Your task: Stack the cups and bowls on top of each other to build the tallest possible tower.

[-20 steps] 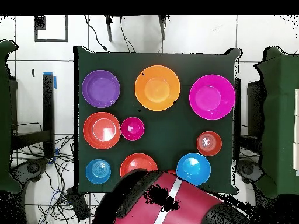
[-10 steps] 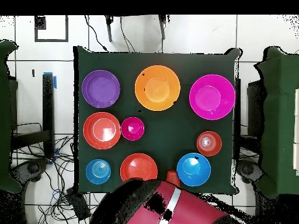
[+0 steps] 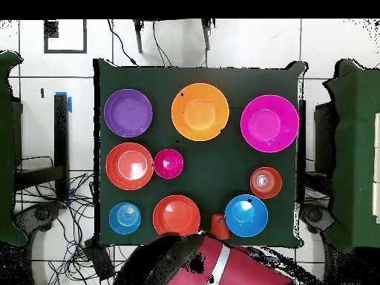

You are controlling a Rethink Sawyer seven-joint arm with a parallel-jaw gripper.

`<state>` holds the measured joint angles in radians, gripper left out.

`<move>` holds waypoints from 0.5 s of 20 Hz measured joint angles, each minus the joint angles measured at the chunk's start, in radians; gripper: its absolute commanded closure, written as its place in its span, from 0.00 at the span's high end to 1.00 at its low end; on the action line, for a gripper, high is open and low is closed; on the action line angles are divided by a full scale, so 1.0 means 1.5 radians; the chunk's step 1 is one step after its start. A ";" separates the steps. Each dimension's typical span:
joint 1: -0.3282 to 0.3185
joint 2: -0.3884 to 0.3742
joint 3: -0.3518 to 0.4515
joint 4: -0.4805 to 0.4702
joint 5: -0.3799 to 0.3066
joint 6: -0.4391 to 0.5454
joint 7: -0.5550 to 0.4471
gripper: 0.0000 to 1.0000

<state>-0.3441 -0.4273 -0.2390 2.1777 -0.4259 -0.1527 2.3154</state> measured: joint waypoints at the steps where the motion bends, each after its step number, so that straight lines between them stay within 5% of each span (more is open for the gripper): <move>1: 0.000 -0.002 0.001 0.000 0.000 0.001 0.000 1.00; 10: 0.000 -0.008 0.006 0.000 0.000 0.011 0.000 1.00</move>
<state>-0.3441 -0.4401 -0.2301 2.1777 -0.4259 -0.1362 2.3154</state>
